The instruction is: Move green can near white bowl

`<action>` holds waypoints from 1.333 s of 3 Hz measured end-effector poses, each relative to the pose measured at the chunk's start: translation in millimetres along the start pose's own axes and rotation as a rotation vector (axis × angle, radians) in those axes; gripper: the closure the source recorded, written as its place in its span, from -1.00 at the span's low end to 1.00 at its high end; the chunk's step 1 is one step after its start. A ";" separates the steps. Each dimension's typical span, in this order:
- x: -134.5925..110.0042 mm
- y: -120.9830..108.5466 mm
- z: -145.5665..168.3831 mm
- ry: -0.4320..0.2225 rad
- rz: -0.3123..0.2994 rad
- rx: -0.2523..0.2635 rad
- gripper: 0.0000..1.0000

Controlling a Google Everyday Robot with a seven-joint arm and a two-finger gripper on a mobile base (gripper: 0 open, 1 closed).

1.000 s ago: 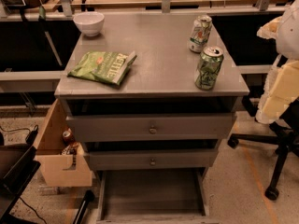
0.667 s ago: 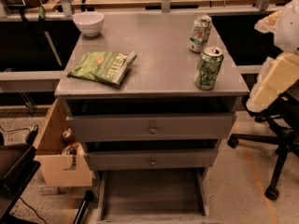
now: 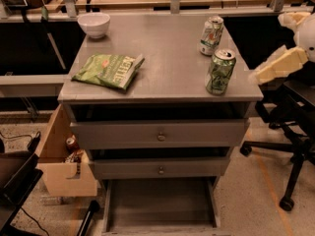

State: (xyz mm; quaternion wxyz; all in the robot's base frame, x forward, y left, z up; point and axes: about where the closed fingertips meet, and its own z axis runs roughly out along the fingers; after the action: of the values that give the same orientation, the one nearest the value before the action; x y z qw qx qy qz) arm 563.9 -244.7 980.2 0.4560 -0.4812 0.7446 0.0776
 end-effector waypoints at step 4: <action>4.7 -10.4 60.4 -0.372 0.196 -0.030 -1.00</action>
Offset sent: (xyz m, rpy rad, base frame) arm 0.0357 0.0025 0.0072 0.2216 -0.0980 0.0053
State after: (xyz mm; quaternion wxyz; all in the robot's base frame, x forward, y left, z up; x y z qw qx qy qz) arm 608.0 -219.8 945.5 0.5687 -0.3905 0.6896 0.2202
